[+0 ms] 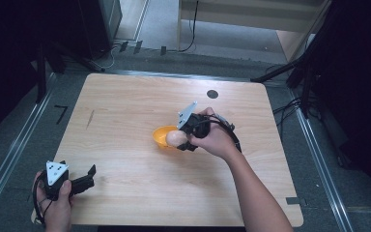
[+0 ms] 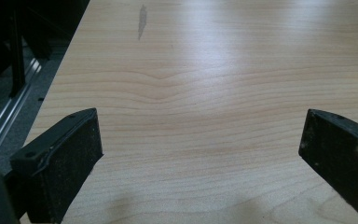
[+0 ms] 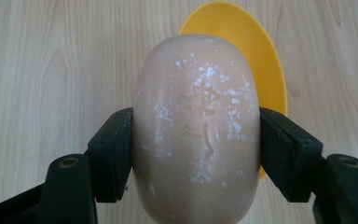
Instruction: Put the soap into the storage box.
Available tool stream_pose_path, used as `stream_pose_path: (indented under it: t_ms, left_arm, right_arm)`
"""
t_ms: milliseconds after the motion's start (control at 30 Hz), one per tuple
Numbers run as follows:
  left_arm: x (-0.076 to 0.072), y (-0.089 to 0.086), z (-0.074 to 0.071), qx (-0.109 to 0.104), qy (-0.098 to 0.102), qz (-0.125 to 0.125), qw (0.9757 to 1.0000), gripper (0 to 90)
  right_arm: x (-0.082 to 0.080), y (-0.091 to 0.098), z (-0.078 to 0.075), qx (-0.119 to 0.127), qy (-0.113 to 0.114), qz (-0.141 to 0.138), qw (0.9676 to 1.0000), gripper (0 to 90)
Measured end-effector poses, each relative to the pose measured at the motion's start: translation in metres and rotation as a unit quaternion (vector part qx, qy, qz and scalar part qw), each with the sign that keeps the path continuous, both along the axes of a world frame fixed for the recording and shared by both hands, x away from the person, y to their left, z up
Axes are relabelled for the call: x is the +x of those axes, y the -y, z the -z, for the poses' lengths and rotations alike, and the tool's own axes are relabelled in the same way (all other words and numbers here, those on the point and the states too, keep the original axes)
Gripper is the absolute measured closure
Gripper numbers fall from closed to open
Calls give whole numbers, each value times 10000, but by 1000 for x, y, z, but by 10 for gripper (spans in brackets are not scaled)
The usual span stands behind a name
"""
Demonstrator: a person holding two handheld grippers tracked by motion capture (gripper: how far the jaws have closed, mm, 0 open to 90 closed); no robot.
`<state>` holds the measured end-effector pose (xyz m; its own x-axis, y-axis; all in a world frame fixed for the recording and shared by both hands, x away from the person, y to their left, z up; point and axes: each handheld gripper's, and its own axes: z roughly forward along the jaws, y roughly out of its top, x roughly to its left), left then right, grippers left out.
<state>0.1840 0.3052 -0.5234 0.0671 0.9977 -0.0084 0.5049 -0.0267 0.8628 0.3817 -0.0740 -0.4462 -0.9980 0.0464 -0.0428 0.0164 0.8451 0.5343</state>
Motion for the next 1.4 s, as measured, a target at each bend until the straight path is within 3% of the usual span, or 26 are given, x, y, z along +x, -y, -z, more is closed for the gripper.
stream_pose_path:
  t_ms: [167,500,800,933,1100,1233,1400]
  left_arm:
    - [0,0,0,-14,9,18,10000,0]
    - [0,-1,0,-62,14,11,10000,0]
    - [0,-1,0,-83,23,10,10000,0]
    - [0,-1,0,-96,24,7,10000,0]
    - [0,-1,0,-73,24,9,10000,0]
    - [0,-1,0,-78,27,10,10000,0]
    - [0,-1,0,-58,9,22,10000,0]
  right_arm:
    - [8,-11,1,-153,-70,-24,9999,334]
    - [21,-24,5,-213,-178,-16,9996,333]
    - [25,-27,10,-298,-293,11,9991,331]
    - [27,-26,11,-253,-329,8,9991,330]
    - [30,-22,4,38,-422,81,9991,318]
    - [28,-19,5,-78,-393,132,9991,318]
    - [25,-15,2,10,-354,174,9992,311]
